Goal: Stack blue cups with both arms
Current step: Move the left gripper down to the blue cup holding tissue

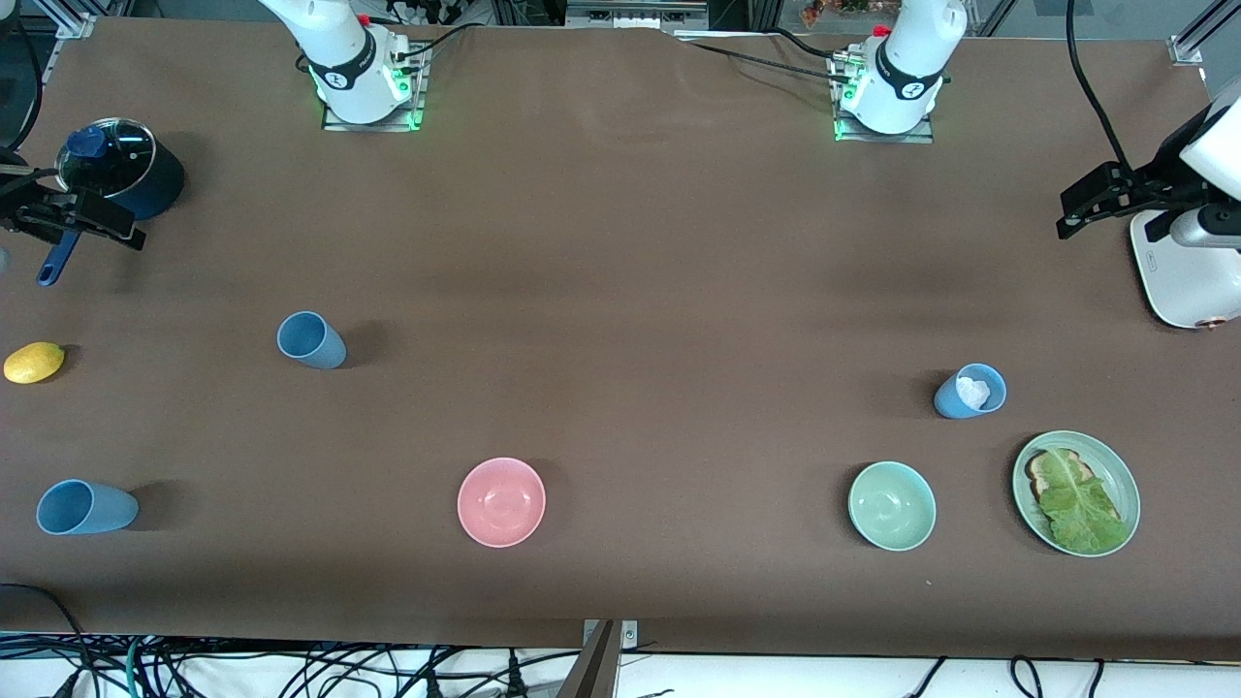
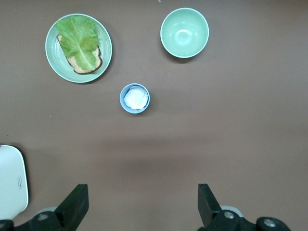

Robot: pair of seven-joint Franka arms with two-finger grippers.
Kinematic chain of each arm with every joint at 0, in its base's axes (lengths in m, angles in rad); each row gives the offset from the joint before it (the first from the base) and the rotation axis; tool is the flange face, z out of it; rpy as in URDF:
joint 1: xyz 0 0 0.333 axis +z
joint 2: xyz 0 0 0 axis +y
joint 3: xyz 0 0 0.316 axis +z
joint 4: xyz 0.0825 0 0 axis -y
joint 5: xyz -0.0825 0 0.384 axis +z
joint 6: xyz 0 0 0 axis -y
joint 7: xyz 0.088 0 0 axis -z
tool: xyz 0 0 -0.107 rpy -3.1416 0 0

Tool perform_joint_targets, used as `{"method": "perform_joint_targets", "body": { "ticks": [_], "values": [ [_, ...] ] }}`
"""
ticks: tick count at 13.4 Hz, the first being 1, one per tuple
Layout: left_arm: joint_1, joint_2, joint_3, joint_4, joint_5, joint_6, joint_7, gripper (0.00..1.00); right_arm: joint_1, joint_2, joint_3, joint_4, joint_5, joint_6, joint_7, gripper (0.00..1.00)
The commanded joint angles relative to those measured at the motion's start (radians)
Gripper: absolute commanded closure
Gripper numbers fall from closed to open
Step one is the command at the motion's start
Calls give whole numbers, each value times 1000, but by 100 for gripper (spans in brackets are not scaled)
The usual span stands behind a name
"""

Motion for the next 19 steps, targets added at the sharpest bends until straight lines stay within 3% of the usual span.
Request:
{"method": "perform_joint_targets", "body": {
  "ticks": [1, 5, 12, 19],
  "values": [
    [-8, 66, 2, 49, 6, 25, 9, 0, -11, -1, 11, 6, -8, -7, -1, 0],
    [-5, 152, 2, 81, 6, 68, 19, 0, -11, -1, 13, 6, -7, -7, -1, 0],
    [20, 287, 5, 71, 20, 253, 33, 0, -11, -1, 11, 6, -7, -7, -1, 0],
    [50, 349, 7, -32, 21, 446, 59, 0, -11, -1, 11, 6, -7, -7, -1, 0]
  ]
}}
